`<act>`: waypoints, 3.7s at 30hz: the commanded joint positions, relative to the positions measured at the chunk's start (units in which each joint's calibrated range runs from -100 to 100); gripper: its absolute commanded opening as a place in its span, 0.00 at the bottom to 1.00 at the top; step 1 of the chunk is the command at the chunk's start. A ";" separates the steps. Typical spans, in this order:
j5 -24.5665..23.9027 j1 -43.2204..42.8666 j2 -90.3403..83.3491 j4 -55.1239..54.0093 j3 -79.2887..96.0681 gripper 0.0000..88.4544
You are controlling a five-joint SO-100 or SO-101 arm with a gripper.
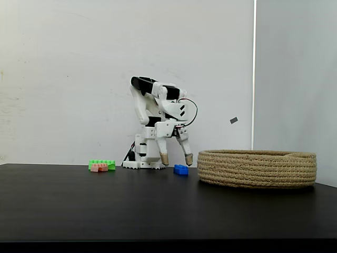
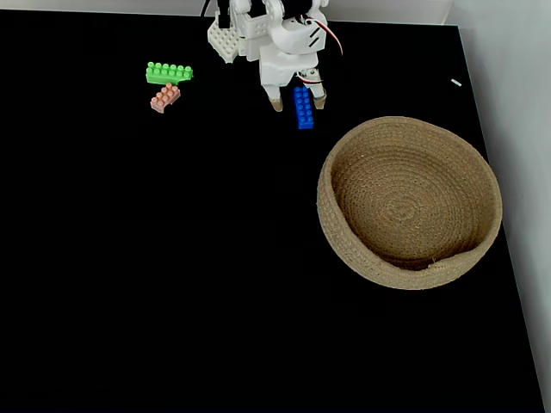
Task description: Place the lego blocks in the tray
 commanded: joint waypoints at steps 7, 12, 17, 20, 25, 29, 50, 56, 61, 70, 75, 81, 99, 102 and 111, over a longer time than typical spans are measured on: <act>-0.20 -0.71 1.82 -2.77 1.02 0.27; -0.24 -0.96 2.85 -5.11 2.02 0.26; -0.73 -1.78 3.36 -6.27 2.84 0.25; -1.47 -2.69 3.36 -7.11 3.48 0.18; -3.03 -4.34 3.36 -8.69 4.21 0.00; -3.61 -4.75 3.19 -8.77 4.30 0.00; -5.42 -0.38 16.43 2.72 -49.60 0.00; -6.94 -1.87 28.47 -0.69 -57.44 0.00; -7.57 -2.28 35.52 -3.52 -60.81 0.00; -7.52 -2.20 37.59 -1.77 -63.55 0.40; -6.94 -0.05 33.29 2.56 -61.82 0.40; -2.39 7.86 21.42 8.80 -51.60 0.39; 9.57 52.71 7.40 11.05 -35.82 0.39; 14.41 60.21 5.00 11.05 -29.35 0.38; 20.37 64.00 2.59 9.55 -20.50 0.38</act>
